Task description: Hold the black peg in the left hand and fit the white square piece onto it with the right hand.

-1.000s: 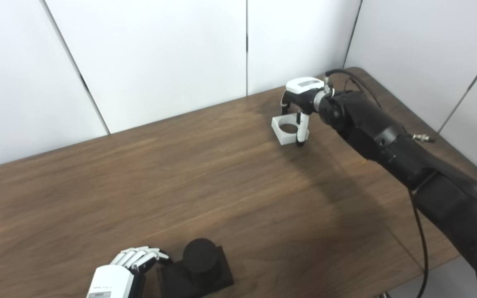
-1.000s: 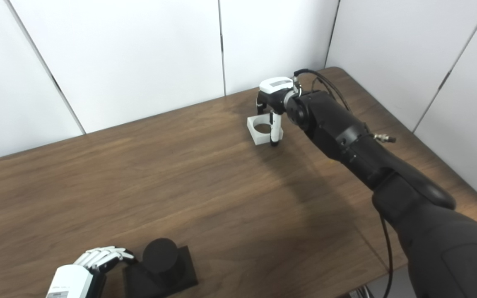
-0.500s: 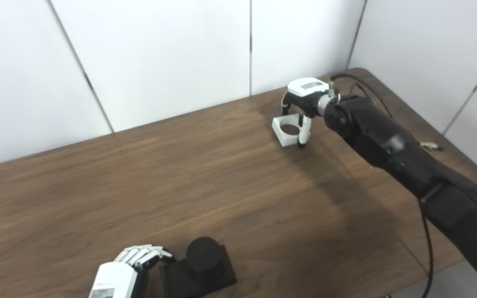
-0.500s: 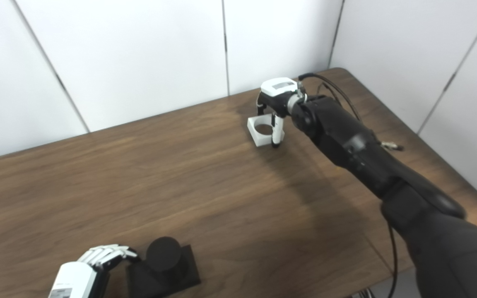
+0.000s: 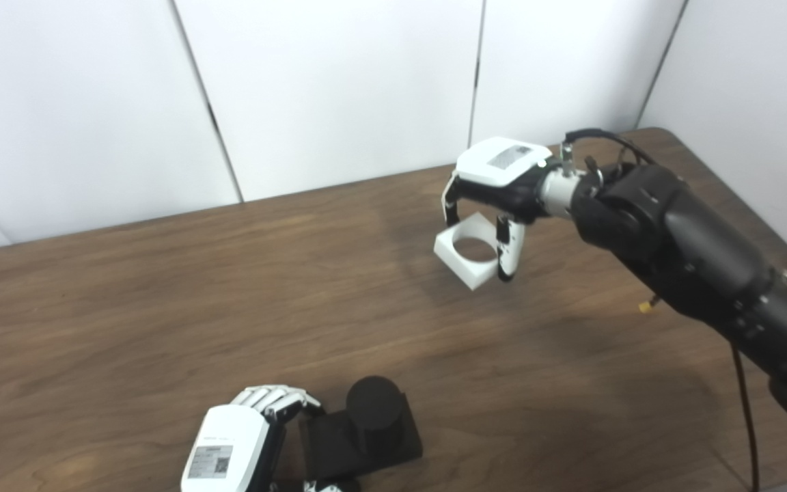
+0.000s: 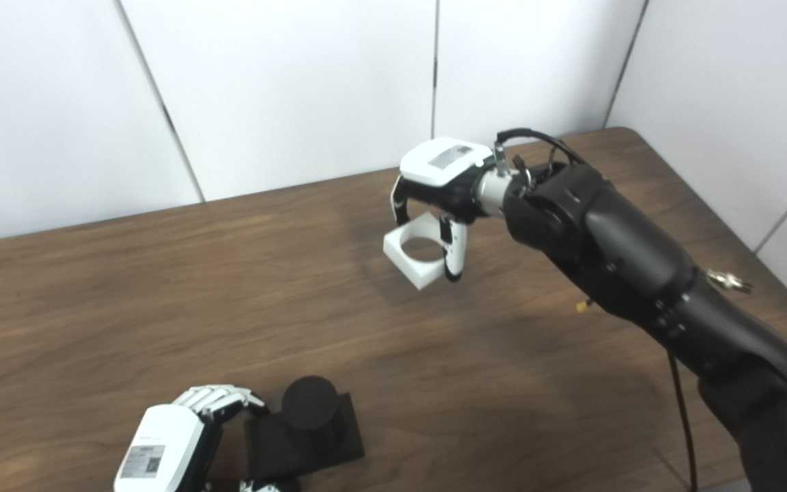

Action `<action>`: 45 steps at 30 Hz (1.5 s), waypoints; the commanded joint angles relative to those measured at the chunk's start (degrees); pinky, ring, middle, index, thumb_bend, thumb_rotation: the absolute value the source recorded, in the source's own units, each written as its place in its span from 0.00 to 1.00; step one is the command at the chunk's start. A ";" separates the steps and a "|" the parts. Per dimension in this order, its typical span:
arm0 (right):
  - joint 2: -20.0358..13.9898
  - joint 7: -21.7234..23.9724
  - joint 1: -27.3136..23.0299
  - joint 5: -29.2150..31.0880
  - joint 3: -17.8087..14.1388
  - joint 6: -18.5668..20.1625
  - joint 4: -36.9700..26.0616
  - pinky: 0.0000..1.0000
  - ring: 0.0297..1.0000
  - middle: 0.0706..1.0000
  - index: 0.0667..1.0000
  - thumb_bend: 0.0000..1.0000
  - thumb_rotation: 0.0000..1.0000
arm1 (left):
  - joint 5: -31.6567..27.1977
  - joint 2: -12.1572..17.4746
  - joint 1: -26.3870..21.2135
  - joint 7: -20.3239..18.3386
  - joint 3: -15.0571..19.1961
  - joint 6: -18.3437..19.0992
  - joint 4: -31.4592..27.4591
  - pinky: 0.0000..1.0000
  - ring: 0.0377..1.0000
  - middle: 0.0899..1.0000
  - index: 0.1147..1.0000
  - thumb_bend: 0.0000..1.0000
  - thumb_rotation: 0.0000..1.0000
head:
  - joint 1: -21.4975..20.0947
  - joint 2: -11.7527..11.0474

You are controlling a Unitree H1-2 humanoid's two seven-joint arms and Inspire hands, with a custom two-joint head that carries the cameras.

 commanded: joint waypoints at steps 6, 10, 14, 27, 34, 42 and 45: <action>2.28 6.03 -1.32 1.71 -2.80 2.52 -13.43 0.91 0.88 0.78 0.45 0.52 0.13 | 3.28 -0.31 -0.41 -3.18 -1.15 2.60 0.65 0.74 0.70 0.65 0.42 0.52 0.05 | 0.85 1.38; 5.13 8.88 -0.76 1.45 -2.62 3.50 -17.39 0.90 0.89 0.78 0.45 0.52 0.13 | 3.54 -0.50 -0.89 -3.96 -1.47 3.37 0.49 0.74 0.70 0.65 0.42 0.52 0.05 | 1.25 2.30; 7.88 11.00 -0.36 0.94 -2.38 3.26 -20.36 0.90 0.89 0.77 0.45 0.52 0.13 | 3.94 -0.67 -1.35 -4.74 -1.72 4.09 0.26 0.74 0.71 0.66 0.42 0.52 0.05 | 1.64 3.24; 14.63 16.95 0.03 -1.92 -1.09 1.98 -24.79 0.94 0.91 0.77 0.45 0.52 0.13 | 4.02 -1.11 -2.03 -5.96 -1.83 5.00 -0.39 0.75 0.71 0.66 0.42 0.52 0.05 | 1.80 5.36; 15.99 17.50 1.10 -1.97 -1.13 1.35 -24.78 0.95 0.91 0.77 0.45 0.52 0.13 | 4.30 -1.10 -2.12 -6.72 -2.03 5.51 -1.14 0.75 0.72 0.66 0.42 0.52 0.05 | 1.70 5.85; 16.38 15.80 3.22 -1.44 -1.16 -0.52 -21.99 0.95 0.91 0.76 0.45 0.52 0.13 | 4.19 -1.18 -2.25 -6.08 -2.03 5.12 -1.08 0.74 0.71 0.65 0.42 0.52 0.05 | 1.70 6.26; 16.67 15.39 3.73 -1.61 -1.11 -1.17 -21.25 0.96 0.91 0.76 0.45 0.52 0.13 | 4.19 -1.21 -2.28 -6.37 -2.05 5.21 -1.23 0.74 0.71 0.65 0.42 0.52 0.05 | 1.70 6.26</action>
